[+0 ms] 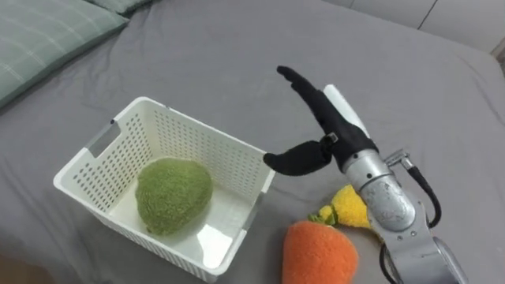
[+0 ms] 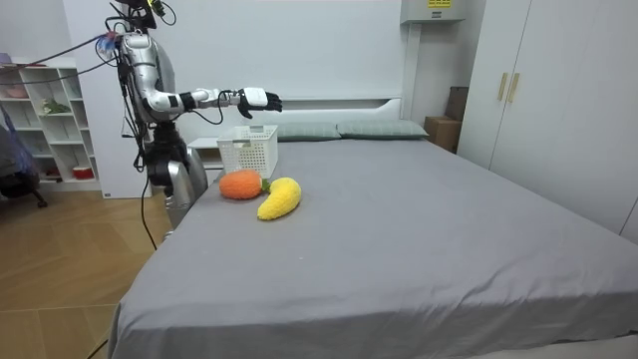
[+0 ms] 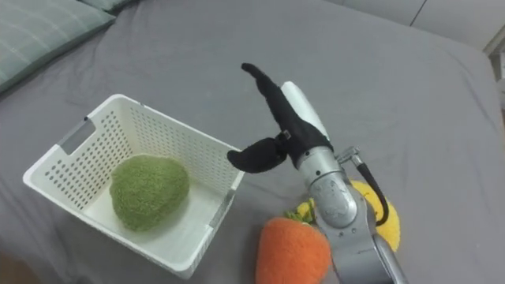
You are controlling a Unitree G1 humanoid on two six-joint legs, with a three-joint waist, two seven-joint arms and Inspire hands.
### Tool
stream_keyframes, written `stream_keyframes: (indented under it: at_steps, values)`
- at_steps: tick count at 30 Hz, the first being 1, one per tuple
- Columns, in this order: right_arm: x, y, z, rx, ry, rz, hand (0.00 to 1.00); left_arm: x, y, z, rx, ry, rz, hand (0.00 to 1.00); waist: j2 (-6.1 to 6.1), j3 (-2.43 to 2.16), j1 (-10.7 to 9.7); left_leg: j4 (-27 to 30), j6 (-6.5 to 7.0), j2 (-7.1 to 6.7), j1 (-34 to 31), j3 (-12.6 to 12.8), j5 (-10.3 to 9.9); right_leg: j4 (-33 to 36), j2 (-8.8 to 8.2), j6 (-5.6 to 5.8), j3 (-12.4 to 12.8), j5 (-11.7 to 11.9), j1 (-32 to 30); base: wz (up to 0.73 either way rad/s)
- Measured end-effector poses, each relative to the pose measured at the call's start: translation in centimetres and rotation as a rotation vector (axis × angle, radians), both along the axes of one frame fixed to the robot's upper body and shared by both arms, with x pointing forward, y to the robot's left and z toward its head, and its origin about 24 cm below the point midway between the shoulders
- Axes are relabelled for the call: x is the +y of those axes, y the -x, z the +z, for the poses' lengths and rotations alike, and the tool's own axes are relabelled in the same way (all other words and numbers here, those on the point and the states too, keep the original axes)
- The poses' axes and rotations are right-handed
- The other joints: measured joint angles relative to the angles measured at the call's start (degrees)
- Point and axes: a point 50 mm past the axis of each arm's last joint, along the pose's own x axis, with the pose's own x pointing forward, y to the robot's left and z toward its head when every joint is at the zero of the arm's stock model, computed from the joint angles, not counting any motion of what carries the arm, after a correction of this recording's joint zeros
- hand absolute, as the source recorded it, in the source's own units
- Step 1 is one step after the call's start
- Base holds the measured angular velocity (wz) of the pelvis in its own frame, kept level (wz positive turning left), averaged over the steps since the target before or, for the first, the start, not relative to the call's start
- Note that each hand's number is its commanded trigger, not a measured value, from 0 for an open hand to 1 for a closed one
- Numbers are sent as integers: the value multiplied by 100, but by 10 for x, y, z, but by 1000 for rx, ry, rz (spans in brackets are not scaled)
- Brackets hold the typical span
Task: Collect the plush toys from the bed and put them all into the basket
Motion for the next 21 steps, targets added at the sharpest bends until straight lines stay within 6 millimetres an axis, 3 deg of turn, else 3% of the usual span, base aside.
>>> stream_keyframes:
  at_steps: [3,7,15,18,21]
  values:
    - [-13,3,-7,12,6,-62,0,-3,1,-1,-4,10,20,0,2,2,-82,-41,1,18,55,159,-2,1,11,7,194,-2,-17,-25]
    - [-31,6,-18,52,0,-147,0,-3,6,-2,6,10,23,0,-5,-5,-306,-54,4,32,83,242,-4,10,19,14,272,1,-29,-13]
    - [-59,5,-21,49,-16,-280,0,-2,6,-1,1,-8,30,0,-59,-52,-429,-163,-2,82,192,471,-3,26,60,12,511,6,-66,-15]
    - [-64,5,-20,46,-35,-298,0,-2,8,-1,2,-6,39,0,-86,-67,-566,-192,-2,84,206,510,-3,21,58,12,536,6,-76,-6]
    - [-73,7,-22,51,-31,-335,0,-2,10,-1,8,-5,43,0,-72,-58,-606,-248,-1,95,267,596,-3,13,60,17,579,10,-70,-11]
